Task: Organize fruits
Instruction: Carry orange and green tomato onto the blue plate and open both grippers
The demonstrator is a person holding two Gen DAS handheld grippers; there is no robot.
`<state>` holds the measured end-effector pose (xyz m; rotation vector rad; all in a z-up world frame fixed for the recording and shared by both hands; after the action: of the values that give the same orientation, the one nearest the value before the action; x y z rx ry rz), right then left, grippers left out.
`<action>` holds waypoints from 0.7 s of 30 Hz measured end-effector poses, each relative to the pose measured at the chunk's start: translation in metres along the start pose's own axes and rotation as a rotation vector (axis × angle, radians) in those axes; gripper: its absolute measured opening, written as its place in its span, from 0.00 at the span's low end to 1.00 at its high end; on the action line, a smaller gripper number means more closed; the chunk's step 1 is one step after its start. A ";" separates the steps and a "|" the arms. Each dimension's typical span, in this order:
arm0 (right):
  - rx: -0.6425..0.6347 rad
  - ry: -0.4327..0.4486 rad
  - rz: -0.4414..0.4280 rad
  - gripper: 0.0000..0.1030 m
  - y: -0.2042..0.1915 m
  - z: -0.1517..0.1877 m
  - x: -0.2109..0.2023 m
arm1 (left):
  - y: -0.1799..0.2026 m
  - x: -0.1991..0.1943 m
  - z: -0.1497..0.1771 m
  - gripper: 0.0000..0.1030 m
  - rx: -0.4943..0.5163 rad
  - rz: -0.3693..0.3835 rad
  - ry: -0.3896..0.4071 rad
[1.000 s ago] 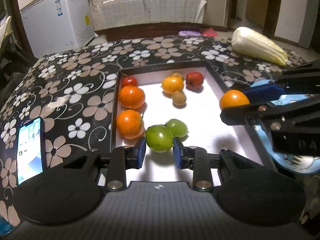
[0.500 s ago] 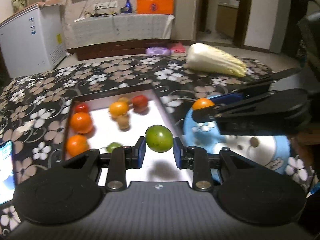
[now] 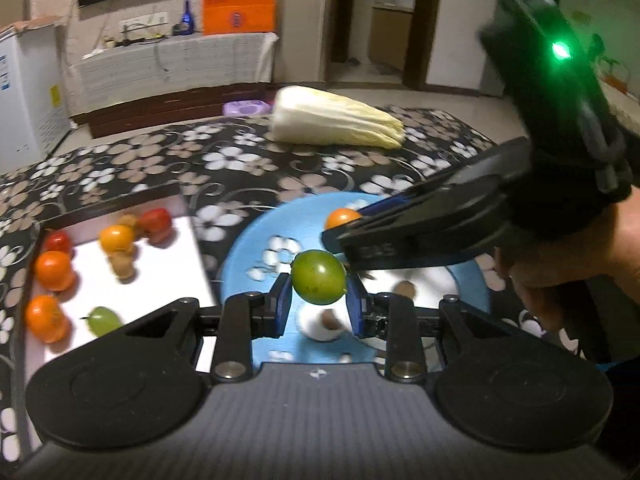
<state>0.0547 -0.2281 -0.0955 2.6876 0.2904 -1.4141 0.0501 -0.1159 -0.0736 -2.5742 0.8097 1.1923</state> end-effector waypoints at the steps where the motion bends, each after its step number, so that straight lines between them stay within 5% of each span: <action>1: 0.002 -0.010 0.002 0.33 0.002 0.003 0.002 | 0.005 0.004 0.000 0.33 0.011 0.000 -0.008; 10: 0.023 -0.072 0.020 0.33 0.017 0.016 0.012 | 0.039 0.035 0.010 0.33 0.111 0.007 -0.074; 21: 0.023 -0.087 0.019 0.34 0.018 0.020 0.013 | 0.037 0.041 0.013 0.34 0.129 -0.025 -0.094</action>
<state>0.0500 -0.2477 -0.1180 2.6302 0.2424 -1.5327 0.0428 -0.1584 -0.1112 -2.3998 0.8039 1.2022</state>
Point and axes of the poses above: each gripper's, at about its wrist camera, not at the fingertips, and x roughly the way its jaws point, y to its right, z to its underside, the point moved 6 cm from there along x, roughly the way its jaws point, and after that the axes turned 9 degrees about -y, right-handed, at the moved point
